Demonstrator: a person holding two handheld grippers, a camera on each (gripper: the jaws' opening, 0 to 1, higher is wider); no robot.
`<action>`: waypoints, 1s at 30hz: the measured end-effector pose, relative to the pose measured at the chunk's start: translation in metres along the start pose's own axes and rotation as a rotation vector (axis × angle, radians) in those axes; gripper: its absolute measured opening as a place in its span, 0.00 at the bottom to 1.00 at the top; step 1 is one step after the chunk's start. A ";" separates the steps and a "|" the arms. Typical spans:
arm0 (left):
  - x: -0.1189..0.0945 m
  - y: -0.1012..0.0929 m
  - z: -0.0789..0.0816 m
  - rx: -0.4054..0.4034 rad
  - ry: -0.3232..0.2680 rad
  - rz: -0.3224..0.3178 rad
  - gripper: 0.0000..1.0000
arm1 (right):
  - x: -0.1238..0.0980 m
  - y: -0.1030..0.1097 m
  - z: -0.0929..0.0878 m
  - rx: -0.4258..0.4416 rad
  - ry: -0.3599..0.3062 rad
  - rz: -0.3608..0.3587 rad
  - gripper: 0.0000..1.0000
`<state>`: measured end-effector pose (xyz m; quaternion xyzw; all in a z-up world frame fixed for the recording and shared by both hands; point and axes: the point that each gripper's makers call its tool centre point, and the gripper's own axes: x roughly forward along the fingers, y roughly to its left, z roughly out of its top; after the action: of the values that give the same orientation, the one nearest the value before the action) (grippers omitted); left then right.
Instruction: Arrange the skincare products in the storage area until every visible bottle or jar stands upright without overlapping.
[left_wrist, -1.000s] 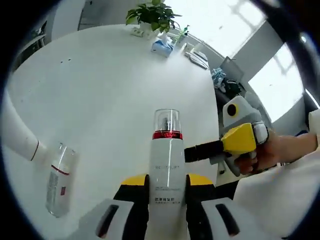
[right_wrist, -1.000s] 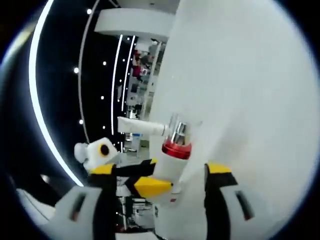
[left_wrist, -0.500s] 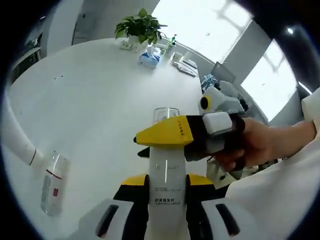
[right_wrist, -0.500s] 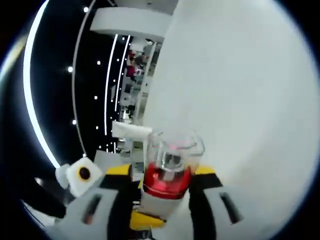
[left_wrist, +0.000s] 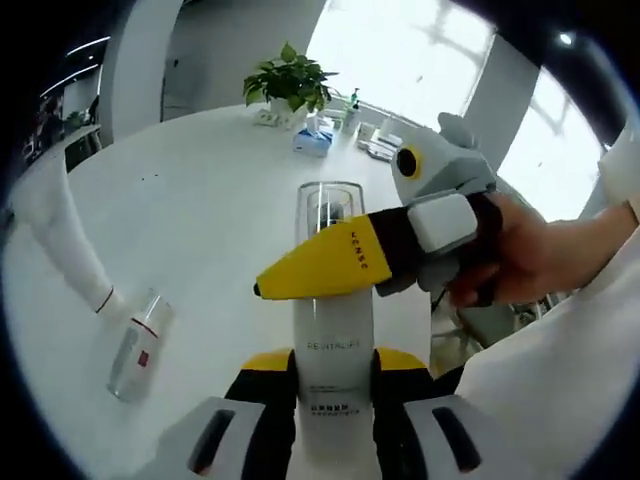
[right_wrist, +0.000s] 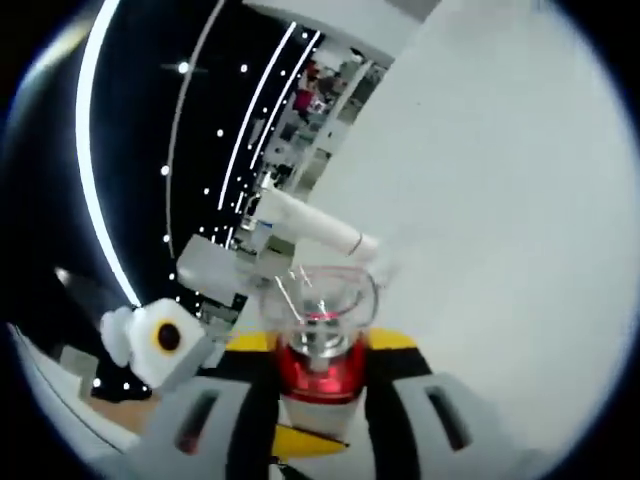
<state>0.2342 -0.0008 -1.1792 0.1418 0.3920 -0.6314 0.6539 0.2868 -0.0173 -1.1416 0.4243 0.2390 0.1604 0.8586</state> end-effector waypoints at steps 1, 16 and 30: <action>-0.002 0.001 0.000 -0.008 -0.013 0.007 0.27 | 0.003 0.007 0.001 -0.040 0.003 0.012 0.30; -0.024 0.008 0.002 -0.110 -0.124 -0.014 0.31 | 0.021 0.044 -0.009 -0.400 0.150 0.111 0.29; -0.071 0.030 -0.028 -0.257 -0.198 0.060 0.39 | 0.033 0.037 -0.009 -0.703 0.224 0.129 0.29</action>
<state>0.2605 0.0739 -1.1573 0.0056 0.3987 -0.5672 0.7206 0.3068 0.0267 -1.1258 0.0976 0.2345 0.3319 0.9085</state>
